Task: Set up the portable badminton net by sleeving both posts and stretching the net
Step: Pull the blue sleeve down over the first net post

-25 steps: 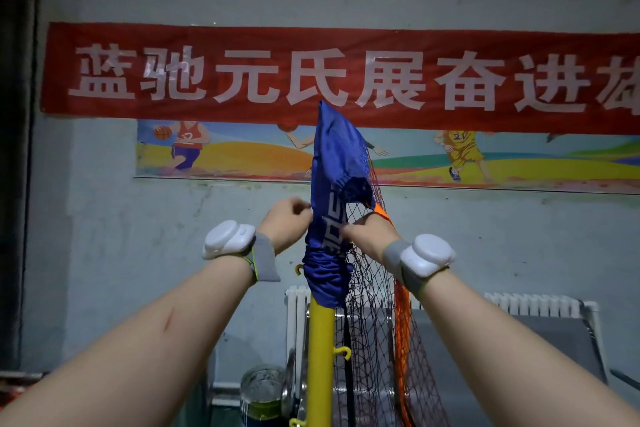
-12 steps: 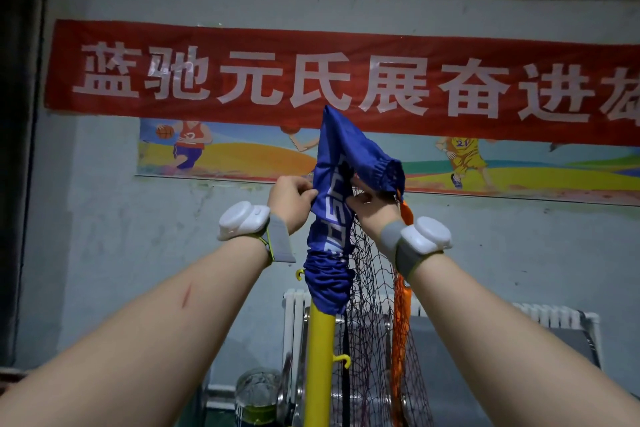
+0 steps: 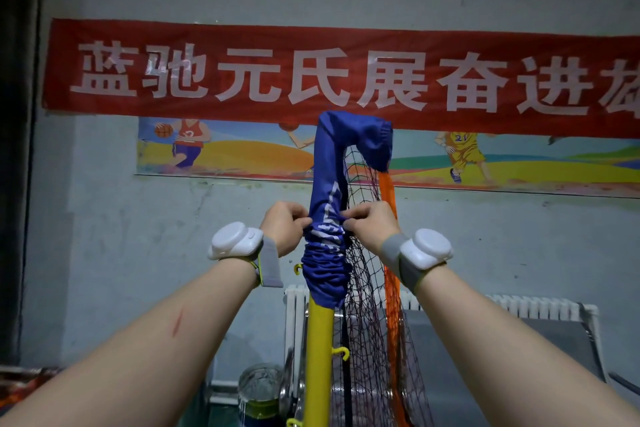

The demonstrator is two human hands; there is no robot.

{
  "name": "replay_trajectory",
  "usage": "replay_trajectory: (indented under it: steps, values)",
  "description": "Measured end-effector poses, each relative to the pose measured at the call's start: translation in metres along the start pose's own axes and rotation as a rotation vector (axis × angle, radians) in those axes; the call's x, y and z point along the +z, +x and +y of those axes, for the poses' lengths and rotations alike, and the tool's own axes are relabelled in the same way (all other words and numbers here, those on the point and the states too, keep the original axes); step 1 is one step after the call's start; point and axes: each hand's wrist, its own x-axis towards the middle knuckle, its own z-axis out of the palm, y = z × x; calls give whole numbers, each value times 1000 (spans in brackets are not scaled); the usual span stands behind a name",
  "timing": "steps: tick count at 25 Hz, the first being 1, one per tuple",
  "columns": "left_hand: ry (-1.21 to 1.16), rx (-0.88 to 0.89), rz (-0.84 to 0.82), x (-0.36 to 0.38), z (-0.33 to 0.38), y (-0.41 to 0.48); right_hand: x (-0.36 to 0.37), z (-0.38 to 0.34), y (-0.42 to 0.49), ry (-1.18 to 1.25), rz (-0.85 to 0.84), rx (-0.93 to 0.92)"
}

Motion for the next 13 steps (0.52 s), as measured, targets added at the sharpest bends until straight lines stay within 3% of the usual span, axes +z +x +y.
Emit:
replay_trajectory:
  steps: [13]
  values:
    - [132,-6,-180,-5,-3,-5,4,2,-13,-272,-51,-11]
